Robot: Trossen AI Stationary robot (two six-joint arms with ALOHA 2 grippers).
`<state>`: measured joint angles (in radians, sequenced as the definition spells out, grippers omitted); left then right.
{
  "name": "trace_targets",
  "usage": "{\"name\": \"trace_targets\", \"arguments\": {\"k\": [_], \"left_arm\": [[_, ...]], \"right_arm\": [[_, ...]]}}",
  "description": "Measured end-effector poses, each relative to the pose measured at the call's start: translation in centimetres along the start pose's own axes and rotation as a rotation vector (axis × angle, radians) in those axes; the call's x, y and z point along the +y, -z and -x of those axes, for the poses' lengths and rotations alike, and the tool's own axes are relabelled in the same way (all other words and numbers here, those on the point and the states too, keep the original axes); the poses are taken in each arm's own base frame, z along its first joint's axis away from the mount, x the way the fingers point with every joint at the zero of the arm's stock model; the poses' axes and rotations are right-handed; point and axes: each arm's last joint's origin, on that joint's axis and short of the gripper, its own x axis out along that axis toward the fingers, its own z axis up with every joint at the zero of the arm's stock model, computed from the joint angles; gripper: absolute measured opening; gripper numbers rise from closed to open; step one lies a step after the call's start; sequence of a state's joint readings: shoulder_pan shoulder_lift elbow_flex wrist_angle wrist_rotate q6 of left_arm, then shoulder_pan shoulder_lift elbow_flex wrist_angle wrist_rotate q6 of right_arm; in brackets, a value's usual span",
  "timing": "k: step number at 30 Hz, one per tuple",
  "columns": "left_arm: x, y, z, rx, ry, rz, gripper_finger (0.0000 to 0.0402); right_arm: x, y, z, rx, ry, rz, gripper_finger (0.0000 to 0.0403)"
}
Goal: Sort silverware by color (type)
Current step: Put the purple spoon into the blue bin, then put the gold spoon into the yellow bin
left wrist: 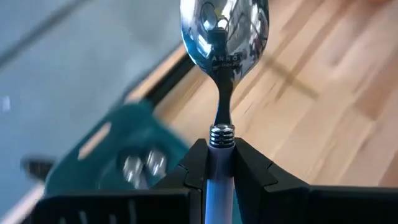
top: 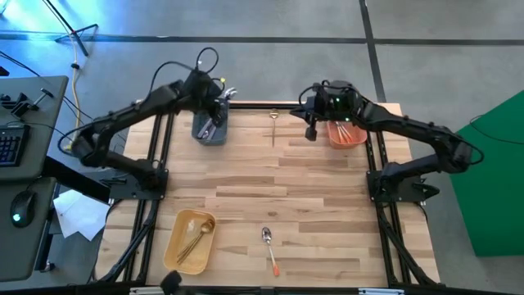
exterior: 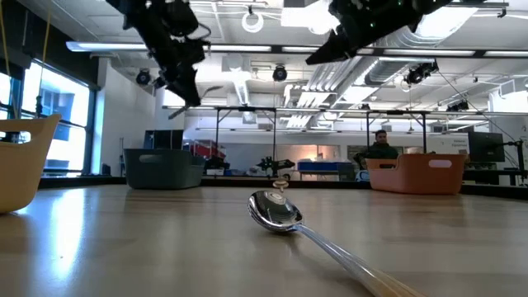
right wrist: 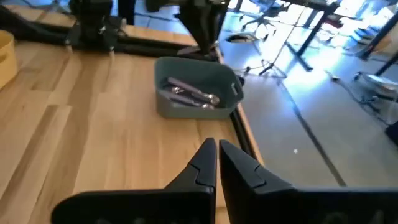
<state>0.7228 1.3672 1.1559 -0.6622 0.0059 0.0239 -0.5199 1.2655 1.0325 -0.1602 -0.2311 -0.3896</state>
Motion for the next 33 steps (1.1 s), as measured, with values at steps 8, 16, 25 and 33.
{"name": "trace_targets", "arguments": {"k": [8, 16, 25, 33], "left_arm": [[3.8, 1.6, -6.0, 0.305, -0.061, 0.213, 0.0032], [4.7, 3.0, -9.9, 0.431, -0.028, 0.306, 0.0032], [4.8, 2.9, -10.5, 0.415, -0.046, 0.328, 0.01], [4.3, 2.6, -10.5, 0.379, -0.084, 0.287, 0.0145]], "right_arm": [[-1.1, 1.2, -0.3, 0.013, -0.085, 0.021, 0.0001], [-1.4, 1.9, -0.1, 0.065, -0.088, -0.004, 0.0], [-1.6, 2.6, 0.1, 0.127, -0.087, -0.111, 0.0], [-1.7, 3.9, -2.1, 0.185, -0.086, -0.307, 0.0]]}}
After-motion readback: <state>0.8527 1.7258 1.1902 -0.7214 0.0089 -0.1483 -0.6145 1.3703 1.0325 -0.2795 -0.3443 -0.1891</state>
